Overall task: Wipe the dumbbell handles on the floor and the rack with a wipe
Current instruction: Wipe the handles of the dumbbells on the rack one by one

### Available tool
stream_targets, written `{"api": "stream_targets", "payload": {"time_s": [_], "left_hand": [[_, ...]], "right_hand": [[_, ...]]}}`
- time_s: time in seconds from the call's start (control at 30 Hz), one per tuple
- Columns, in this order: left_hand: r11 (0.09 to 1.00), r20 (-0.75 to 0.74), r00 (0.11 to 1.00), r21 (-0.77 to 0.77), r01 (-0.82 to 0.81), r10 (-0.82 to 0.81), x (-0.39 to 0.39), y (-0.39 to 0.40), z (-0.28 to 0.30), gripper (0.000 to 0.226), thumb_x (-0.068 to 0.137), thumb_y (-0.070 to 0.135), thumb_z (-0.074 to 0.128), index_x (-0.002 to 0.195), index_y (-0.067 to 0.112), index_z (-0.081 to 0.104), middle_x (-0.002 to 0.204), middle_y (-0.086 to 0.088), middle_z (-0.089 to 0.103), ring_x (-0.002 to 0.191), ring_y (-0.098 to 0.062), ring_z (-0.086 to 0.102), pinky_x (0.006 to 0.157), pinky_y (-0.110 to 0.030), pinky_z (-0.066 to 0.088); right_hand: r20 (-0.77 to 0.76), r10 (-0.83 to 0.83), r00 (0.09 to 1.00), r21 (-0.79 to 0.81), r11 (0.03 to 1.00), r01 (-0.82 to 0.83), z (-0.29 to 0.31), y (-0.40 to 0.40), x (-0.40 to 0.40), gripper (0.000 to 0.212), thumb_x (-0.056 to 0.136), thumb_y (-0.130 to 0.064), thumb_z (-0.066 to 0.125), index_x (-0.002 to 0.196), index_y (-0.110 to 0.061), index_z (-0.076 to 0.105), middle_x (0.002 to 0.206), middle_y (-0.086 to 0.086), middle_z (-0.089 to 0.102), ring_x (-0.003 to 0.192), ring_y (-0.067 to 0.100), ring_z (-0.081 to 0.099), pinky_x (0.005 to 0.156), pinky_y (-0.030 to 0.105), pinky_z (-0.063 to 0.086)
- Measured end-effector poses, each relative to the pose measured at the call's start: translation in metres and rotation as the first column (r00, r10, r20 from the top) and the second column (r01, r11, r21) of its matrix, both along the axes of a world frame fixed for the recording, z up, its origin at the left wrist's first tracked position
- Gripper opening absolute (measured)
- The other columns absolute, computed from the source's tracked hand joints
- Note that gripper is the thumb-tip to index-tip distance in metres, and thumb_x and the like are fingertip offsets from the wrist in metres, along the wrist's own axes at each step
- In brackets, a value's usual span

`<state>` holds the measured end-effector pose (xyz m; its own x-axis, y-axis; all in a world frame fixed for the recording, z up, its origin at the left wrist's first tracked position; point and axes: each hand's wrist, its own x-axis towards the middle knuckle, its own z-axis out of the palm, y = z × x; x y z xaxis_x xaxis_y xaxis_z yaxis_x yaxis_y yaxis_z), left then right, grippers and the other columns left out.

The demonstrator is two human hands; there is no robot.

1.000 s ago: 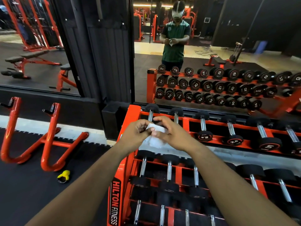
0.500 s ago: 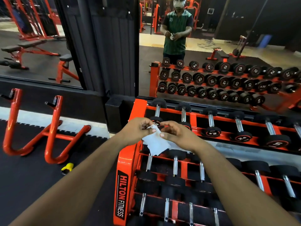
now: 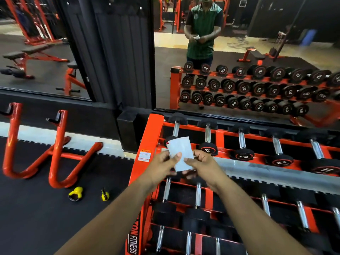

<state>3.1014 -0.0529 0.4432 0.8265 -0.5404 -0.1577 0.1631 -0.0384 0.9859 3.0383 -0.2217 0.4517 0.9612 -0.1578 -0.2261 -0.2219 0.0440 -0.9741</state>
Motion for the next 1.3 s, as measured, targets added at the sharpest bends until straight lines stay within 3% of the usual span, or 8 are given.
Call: {"api": "stream_targets", "payload": {"time_s": [0.17,0.33,0.5,0.8,0.9,1.0,1.2,1.3], "left_hand": [[0.994,0.094,0.989,-0.003,-0.110,0.110,0.020,-0.054,-0.002,0.019,0.100,0.007,0.062,0.115,0.009,0.073,0.105,-0.007,0.078,0.098,-0.024,0.075,0.085,-0.035,0.059],[0.993,0.092,0.989,0.024,-0.119,0.116,0.042,-0.088,0.000,0.022,0.099,0.004,0.063,0.119,0.009,0.071,0.112,-0.005,0.077,0.107,-0.024,0.073,0.091,-0.037,0.058],[0.983,-0.049,0.986,-0.087,-0.160,0.156,0.060,-0.110,-0.007,0.025,0.098,0.000,0.062,0.121,0.006,0.067,0.119,-0.016,0.073,0.111,-0.035,0.070,0.094,-0.050,0.057],[0.985,0.024,0.987,-0.079,-0.154,0.156,0.091,-0.111,-0.008,0.033,0.091,-0.012,0.063,0.096,0.017,0.076,0.105,-0.014,0.075,0.098,-0.026,0.071,0.079,-0.031,0.057],[0.991,0.056,0.989,-0.026,-0.133,0.134,0.104,-0.108,-0.012,0.035,0.092,-0.018,0.055,0.093,0.011,0.075,0.108,-0.015,0.075,0.105,-0.025,0.071,0.081,-0.027,0.056],[0.997,0.080,0.995,0.037,-0.065,0.062,0.122,-0.102,-0.017,0.033,0.092,-0.019,0.050,0.101,0.004,0.072,0.107,-0.010,0.076,0.104,-0.019,0.071,0.082,-0.026,0.055],[0.988,-0.055,0.987,0.036,-0.151,0.152,0.153,-0.086,-0.036,0.027,0.097,-0.003,0.053,0.114,0.013,0.067,0.100,-0.006,0.068,0.084,-0.013,0.064,0.072,-0.026,0.057],[0.991,-0.174,0.976,0.034,-0.130,0.134,0.161,-0.083,-0.054,0.021,0.102,0.023,0.061,0.116,0.010,0.067,0.102,-0.009,0.068,0.085,-0.017,0.068,0.079,-0.038,0.062]], "right_hand": [[0.064,-0.003,0.998,-0.170,0.985,0.014,-0.009,-0.051,0.025,0.027,0.095,-0.039,0.067,0.098,-0.012,0.069,0.086,0.002,0.069,0.079,0.016,0.063,0.076,0.032,0.049],[0.147,0.067,0.987,-0.070,0.996,-0.057,-0.008,-0.103,0.055,0.019,0.099,-0.011,0.062,0.116,-0.016,0.070,0.100,0.001,0.078,0.093,0.017,0.074,0.072,0.023,0.055],[0.155,0.057,0.986,0.055,0.996,-0.066,-0.013,-0.136,0.078,0.019,0.097,0.001,0.061,0.105,-0.011,0.074,0.082,-0.008,0.073,0.078,0.004,0.067,0.065,0.019,0.054],[0.323,0.345,0.881,-0.295,0.922,-0.252,-0.009,-0.168,0.104,0.032,0.093,0.012,0.056,0.102,-0.010,0.077,0.110,-0.003,0.073,0.109,0.014,0.068,0.086,0.020,0.052],[0.203,0.223,0.954,-0.171,0.967,-0.190,-0.007,-0.160,0.119,0.027,0.103,-0.008,0.049,0.109,-0.019,0.073,0.112,-0.004,0.072,0.110,0.009,0.066,0.084,0.019,0.052],[0.014,0.315,0.949,-0.325,0.899,-0.293,-0.009,-0.144,0.138,0.028,0.101,-0.044,0.052,0.122,-0.033,0.067,0.117,-0.014,0.069,0.107,-0.001,0.063,0.082,0.016,0.049],[-0.051,0.266,0.963,-0.411,0.873,-0.263,-0.023,-0.113,0.170,0.015,0.093,-0.021,0.072,0.107,-0.018,0.077,0.102,0.001,0.075,0.091,0.016,0.069,0.061,0.010,0.050],[-0.074,0.178,0.981,-0.454,0.870,-0.192,-0.036,-0.103,0.182,0.007,0.091,-0.024,0.074,0.096,-0.019,0.077,0.089,0.003,0.076,0.079,0.023,0.071,0.061,0.024,0.056]]}}
